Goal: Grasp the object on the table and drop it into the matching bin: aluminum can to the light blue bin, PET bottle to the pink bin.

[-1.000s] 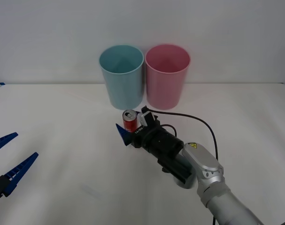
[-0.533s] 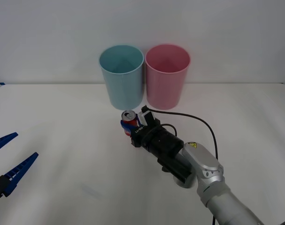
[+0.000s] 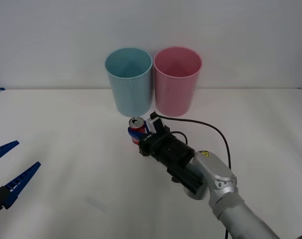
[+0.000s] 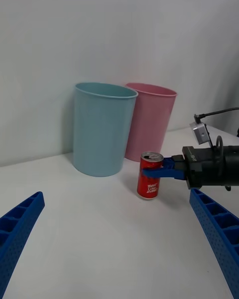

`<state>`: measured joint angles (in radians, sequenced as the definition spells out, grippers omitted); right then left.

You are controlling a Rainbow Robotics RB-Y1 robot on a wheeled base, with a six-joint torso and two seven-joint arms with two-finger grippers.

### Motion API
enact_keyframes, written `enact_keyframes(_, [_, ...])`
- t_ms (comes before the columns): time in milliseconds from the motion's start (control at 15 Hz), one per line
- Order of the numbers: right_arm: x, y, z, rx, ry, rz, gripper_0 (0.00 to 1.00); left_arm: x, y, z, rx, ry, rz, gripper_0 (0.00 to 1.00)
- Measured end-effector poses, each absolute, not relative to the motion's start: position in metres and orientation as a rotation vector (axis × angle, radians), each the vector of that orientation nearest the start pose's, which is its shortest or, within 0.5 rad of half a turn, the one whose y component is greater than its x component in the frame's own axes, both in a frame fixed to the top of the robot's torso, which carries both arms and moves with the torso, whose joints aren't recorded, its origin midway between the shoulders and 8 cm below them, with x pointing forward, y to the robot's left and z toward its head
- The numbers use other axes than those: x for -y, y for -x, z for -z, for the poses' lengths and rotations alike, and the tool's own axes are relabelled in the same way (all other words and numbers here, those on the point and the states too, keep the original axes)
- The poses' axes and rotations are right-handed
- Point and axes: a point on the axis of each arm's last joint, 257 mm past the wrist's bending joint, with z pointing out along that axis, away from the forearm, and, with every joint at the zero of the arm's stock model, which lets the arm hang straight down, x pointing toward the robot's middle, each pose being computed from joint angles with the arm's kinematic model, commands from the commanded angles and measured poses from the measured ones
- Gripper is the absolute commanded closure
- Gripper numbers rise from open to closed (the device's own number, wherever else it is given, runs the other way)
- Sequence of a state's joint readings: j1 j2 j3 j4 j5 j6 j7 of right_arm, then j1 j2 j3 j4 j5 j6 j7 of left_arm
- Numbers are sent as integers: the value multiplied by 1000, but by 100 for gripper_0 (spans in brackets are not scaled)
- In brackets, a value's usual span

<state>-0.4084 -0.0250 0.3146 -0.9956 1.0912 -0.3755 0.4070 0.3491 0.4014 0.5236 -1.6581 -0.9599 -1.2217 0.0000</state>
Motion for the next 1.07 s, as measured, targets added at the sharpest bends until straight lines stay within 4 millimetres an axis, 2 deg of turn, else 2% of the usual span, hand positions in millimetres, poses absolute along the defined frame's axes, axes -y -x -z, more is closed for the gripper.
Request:
enact_keyframes(267, [-46, -540, 262, -1543, 624, -555, 100, -330, -342, 169, -1441, -465, 567, 0])
enact_keyframes(600, [-30, -504, 241, -1522, 588, -639, 100, -330, -342, 169, -1441, -465, 567, 0])
enact_keyframes(1067, [5, -460, 188, -1471, 538, -764, 100, -330, -342, 169, -1441, -465, 567, 0])
